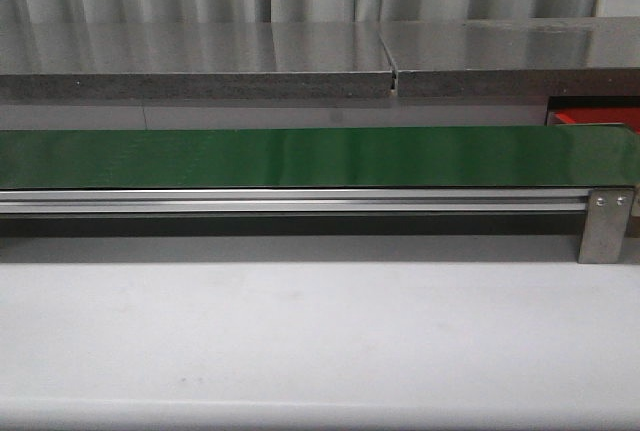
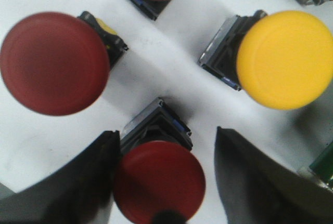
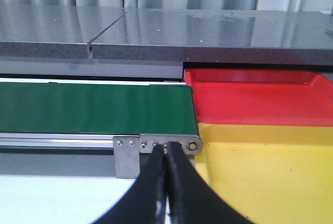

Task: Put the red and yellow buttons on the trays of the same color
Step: 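Grasp the red button with the left gripper and set it on the belt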

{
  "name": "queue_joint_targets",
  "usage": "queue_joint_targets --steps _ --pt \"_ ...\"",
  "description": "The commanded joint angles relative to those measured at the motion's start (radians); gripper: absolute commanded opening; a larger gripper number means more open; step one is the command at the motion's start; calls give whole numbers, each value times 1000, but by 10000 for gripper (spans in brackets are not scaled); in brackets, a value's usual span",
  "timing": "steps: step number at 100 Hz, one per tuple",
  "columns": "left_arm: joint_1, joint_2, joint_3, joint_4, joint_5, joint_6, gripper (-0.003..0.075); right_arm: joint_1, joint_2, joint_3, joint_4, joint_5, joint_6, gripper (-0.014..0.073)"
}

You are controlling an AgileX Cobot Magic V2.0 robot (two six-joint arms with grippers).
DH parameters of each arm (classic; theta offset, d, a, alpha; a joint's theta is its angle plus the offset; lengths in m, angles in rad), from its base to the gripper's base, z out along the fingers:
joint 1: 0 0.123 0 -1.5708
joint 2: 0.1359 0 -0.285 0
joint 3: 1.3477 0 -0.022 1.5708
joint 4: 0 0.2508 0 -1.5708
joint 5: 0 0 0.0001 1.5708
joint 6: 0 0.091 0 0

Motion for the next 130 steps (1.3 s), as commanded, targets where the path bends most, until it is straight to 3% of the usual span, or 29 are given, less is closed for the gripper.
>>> queue_joint_targets --steps 1,11,65,79,130 --pt "1 -47 -30 -7 -21 -11 247 1 -18 -22 1 -80 -7 -117" --pt "1 -47 -30 -7 -18 -11 184 1 -18 -22 1 -80 -7 -117" --pt "-15 -271 -66 -10 116 52 190 1 -18 -22 1 -80 -7 -117" --pt "-72 -275 -170 -10 192 71 190 1 -18 -22 1 -80 -7 -117" --pt "-271 -77 -366 -36 205 79 190 1 -18 -22 1 -80 -7 -117"
